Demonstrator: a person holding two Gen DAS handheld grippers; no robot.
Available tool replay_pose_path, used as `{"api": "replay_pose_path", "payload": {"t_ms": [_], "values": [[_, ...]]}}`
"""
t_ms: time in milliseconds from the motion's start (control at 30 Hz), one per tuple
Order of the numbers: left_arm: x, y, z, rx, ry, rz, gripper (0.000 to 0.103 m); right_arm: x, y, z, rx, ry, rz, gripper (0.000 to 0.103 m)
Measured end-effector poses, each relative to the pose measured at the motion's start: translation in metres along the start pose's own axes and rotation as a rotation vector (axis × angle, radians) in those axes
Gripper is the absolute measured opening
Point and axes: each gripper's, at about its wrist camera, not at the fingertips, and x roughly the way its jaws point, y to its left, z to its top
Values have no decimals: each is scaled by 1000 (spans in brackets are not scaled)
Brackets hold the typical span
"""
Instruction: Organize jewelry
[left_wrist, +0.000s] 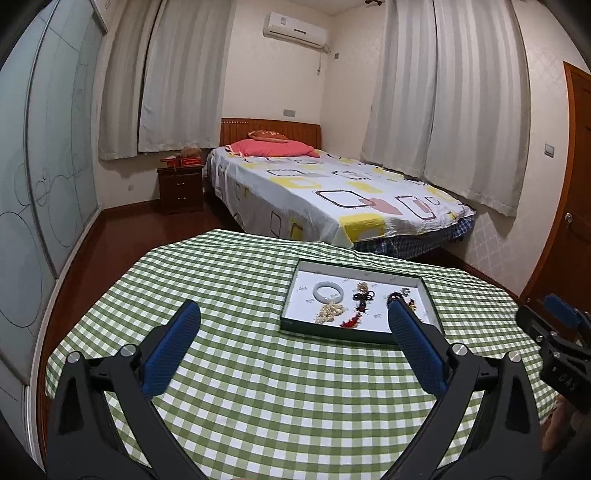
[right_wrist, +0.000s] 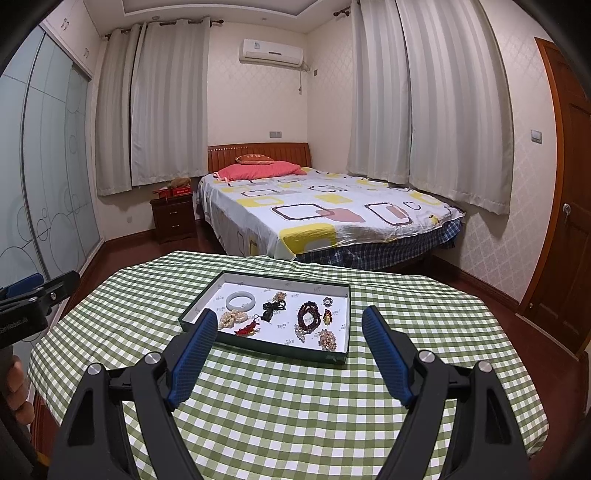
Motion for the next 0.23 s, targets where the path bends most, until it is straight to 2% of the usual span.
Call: {"api": "replay_pose_path", "payload": {"t_ms": [67, 233], "values": [[5, 3, -2, -2, 1, 19, 99, 3, -2, 0, 4, 6, 0, 78], [40, 11, -7, -16, 69, 32, 99, 23, -14, -2, 8, 28, -15, 78]]}}
